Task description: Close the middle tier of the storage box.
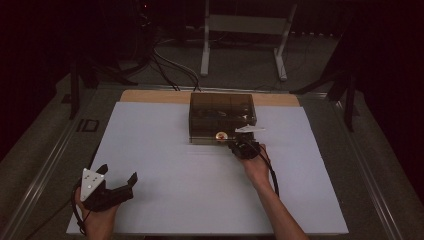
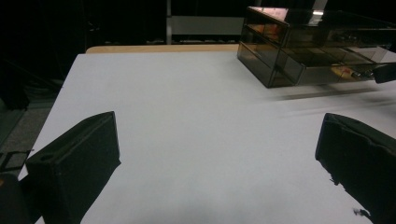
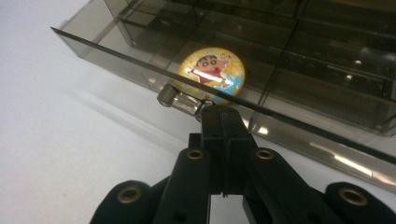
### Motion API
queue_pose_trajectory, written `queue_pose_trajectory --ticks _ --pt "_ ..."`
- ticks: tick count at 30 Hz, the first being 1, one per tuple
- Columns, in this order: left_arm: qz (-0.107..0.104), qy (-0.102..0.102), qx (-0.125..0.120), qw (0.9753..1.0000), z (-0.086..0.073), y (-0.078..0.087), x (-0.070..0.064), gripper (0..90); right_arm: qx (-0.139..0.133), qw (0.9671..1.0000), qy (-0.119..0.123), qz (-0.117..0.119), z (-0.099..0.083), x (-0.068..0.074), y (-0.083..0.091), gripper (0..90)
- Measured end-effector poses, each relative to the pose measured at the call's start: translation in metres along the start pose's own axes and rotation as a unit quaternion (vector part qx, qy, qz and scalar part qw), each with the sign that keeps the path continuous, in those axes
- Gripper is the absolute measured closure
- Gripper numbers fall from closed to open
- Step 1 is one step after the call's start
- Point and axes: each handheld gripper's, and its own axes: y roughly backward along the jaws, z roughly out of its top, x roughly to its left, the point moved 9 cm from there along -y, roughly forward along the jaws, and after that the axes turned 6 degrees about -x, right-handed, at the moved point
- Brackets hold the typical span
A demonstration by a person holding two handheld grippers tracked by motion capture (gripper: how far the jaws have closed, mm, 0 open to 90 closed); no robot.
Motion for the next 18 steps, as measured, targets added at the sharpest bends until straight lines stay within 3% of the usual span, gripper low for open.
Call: queue_pose_trajectory --ticks 18 --pt "0.001 -0.001 -0.001 1.0 0.0003 0.0011 0.0009 1.1 -0.003 0.9998 -0.005 -0.019 0.0022 -0.0035 -0.0082 90.0"
